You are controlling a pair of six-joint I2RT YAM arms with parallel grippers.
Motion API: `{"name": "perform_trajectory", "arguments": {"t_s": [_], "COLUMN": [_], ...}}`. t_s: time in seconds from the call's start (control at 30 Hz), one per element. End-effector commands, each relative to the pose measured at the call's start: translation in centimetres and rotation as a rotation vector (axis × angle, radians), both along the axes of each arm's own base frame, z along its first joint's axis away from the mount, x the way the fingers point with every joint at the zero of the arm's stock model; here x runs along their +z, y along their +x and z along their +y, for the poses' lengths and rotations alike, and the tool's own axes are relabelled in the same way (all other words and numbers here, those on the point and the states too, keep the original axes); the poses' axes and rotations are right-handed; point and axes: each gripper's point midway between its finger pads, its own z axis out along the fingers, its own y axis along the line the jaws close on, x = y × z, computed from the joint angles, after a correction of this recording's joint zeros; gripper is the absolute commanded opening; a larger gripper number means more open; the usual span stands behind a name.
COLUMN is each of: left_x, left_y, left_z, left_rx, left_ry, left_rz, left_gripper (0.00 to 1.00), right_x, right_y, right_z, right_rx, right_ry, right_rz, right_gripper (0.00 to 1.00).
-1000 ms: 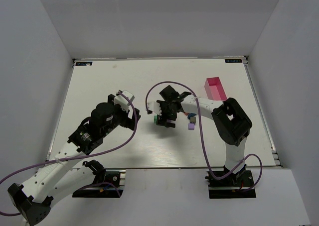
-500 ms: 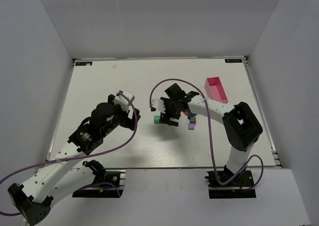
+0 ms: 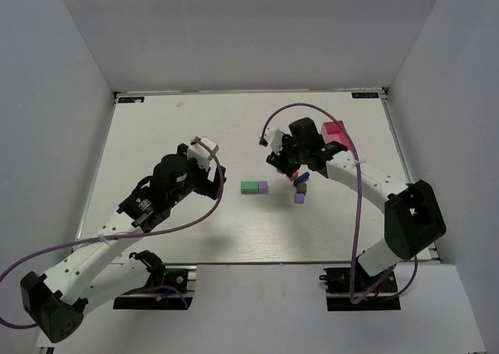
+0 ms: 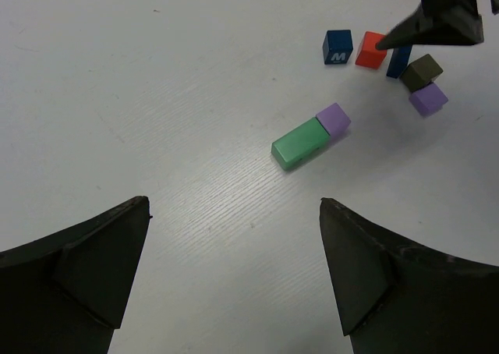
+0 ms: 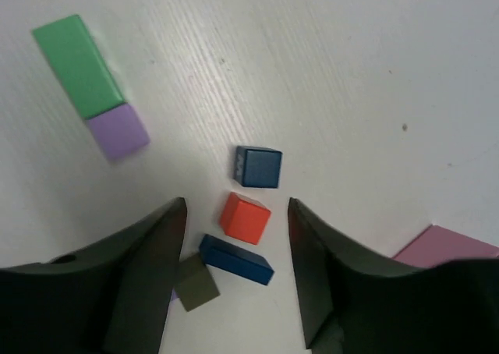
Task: Build the wood block tower
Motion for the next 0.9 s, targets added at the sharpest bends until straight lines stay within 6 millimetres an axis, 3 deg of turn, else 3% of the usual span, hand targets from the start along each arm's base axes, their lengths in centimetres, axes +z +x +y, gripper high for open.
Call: {"name": "perform_trajectory", "arguments": {"t_s": [0.0, 0.03, 0.13, 0.33, 0.4, 0.87], "left_x": [2.0, 1.5, 1.1, -0.5, -1.2, -0.7], "left_y": [0.9, 1.4, 2.1, 2.1, 1.8, 1.1], "left_z": [-1.4, -1.9, -2.4, -2.4, -2.2, -2.8], "left_rx": [-0.025, -0.024, -0.024, -0.045, -0.049, -0.097], "left_ry": [-0.041, -0.026, -0.005, 0.033, 0.048, 0.020], "left_rz": [-0.002, 0.017, 0.044, 0.049, 0.054, 0.052], "left_gripper": [1.00, 1.00, 1.00, 1.00, 1.00, 1.00], "right_x": [0.5, 0.1, -0.8, -2.1, -1.7, -5.3], "right_y": [1.5, 2.0, 2.3, 3.1, 3.9, 5.9], "right_z": [-0.7, -0.8, -0.9, -0.4, -0.1, -0.3], "right_rx": [-0.103, -0.109, -0.107, -0.074, -0.075, -0.118], "right_ry": [0.066, 0.059, 0.056, 0.047, 0.052, -0.038], "right_rz": [0.042, 0.066, 0.103, 0.155, 0.151, 0.216], "right_gripper": [0.58, 0.45, 0.41, 0.56, 0.59, 0.67]}}
